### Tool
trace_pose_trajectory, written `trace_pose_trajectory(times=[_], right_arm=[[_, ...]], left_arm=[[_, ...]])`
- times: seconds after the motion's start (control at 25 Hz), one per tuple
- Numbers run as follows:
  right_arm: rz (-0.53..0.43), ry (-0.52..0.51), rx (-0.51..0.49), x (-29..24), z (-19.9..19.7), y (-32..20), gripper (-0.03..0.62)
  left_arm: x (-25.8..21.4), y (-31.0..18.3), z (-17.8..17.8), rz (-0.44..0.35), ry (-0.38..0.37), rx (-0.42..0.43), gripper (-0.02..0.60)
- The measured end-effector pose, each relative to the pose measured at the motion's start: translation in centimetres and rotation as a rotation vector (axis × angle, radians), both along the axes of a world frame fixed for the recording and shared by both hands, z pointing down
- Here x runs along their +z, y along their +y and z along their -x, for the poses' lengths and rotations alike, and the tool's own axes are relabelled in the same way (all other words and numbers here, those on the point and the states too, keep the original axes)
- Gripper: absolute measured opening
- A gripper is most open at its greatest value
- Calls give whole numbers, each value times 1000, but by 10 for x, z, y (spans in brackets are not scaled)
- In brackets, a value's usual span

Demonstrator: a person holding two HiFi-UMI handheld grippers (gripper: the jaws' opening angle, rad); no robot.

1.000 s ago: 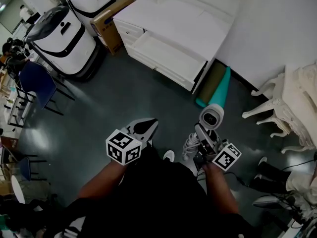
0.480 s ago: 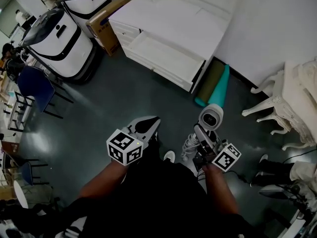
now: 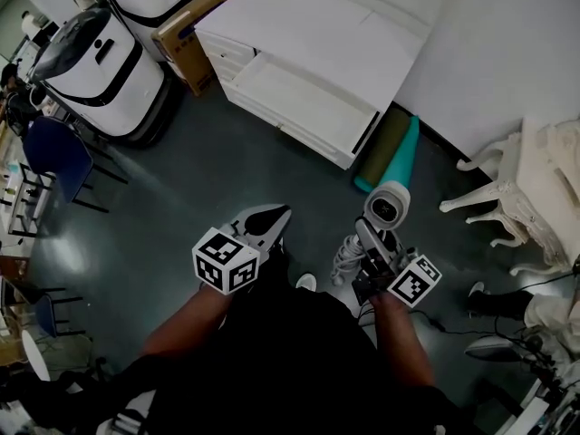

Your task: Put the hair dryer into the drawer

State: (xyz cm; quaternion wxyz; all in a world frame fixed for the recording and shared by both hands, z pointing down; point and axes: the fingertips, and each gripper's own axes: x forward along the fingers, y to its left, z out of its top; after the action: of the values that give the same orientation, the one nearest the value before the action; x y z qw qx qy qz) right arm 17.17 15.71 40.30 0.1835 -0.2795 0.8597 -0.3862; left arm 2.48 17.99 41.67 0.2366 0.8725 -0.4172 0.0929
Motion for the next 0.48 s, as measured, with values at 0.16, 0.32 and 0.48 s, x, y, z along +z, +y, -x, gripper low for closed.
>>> trace_pose_trajectory(times=[0.16, 0.32, 0.48], right_arm=[[-11, 21, -5, -4, 11, -26, 210], [-17, 27, 3, -9, 25, -49, 210], [-9, 35, 18, -12, 37, -72, 210]], left_arm=[[-5, -24, 12, -14, 15, -6, 5], [-5, -46, 29, -12, 22, -4, 5], [-8, -73, 41, -11, 32, 8, 5]])
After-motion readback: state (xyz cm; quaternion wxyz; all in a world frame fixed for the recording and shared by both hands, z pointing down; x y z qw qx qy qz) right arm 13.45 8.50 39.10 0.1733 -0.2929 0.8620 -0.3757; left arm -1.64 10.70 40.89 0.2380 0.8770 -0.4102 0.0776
